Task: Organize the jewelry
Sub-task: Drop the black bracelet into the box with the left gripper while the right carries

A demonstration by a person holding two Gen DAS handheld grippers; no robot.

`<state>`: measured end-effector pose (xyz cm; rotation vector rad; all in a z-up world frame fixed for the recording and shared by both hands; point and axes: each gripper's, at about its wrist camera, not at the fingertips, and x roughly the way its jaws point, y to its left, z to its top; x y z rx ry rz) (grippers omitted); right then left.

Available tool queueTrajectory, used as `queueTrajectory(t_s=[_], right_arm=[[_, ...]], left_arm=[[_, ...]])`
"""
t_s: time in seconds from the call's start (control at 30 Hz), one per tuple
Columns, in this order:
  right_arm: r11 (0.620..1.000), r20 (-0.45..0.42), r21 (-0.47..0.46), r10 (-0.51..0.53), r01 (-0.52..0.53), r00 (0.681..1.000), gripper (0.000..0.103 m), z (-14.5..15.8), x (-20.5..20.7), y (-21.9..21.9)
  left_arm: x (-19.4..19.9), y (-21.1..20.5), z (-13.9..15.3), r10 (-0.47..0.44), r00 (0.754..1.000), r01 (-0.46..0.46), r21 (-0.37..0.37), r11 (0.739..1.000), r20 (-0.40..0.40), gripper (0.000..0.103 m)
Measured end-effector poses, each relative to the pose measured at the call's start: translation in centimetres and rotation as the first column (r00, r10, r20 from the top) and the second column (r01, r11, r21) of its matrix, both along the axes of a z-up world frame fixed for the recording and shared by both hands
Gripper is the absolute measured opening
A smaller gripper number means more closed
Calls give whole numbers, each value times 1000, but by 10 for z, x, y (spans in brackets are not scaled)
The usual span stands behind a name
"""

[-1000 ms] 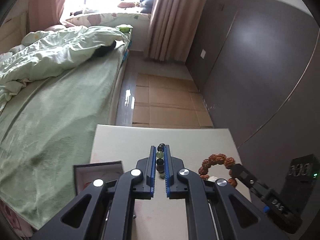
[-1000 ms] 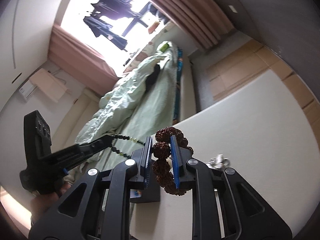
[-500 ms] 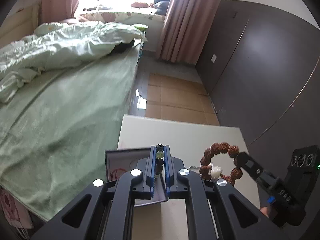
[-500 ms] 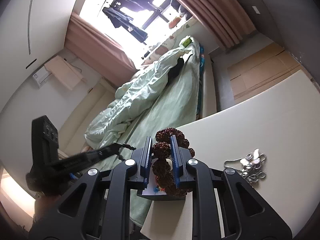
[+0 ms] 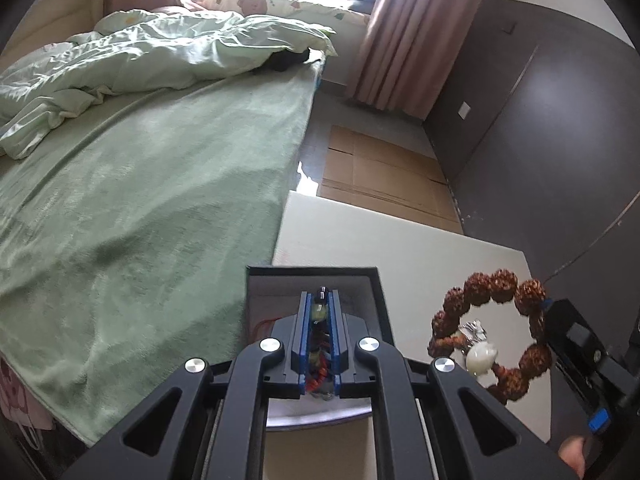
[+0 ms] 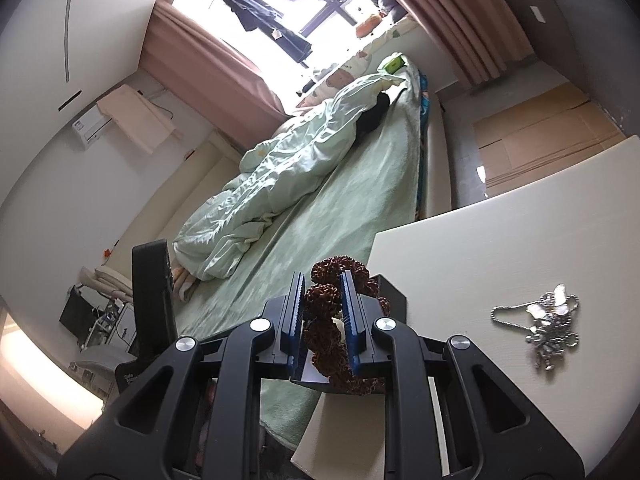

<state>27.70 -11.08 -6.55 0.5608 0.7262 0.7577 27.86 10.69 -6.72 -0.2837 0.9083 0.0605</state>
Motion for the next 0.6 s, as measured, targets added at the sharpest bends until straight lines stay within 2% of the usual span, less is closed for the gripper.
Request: queueTrajectory(t_s=[0.07,0.1,0.13,0.33,0.6], right_arm=[[1000,2,-1,10,-10,1000,19,0,0,6],[1000,3,-2,14,-14,1000,19,0,0,9],[1000,4,-2,20,-20,1000,19,-1,0,13],[999,0,1,52,-52,999,19,-2,0,34],[998,-46,34,56,-54,997,19,-14,7,58]], left_arm=[[-3,3,4,7,1000,-7,-4,1000,19,26],[-4,5,5,13,1000,-13,-4,1000,28,48],[-8,8,8,25,999,-25,-4,1000,48,57],[-22,27,13,67,995,-65,-37,997,71,57],[-47,53,14,119,990,-115,-55,992,78,57]])
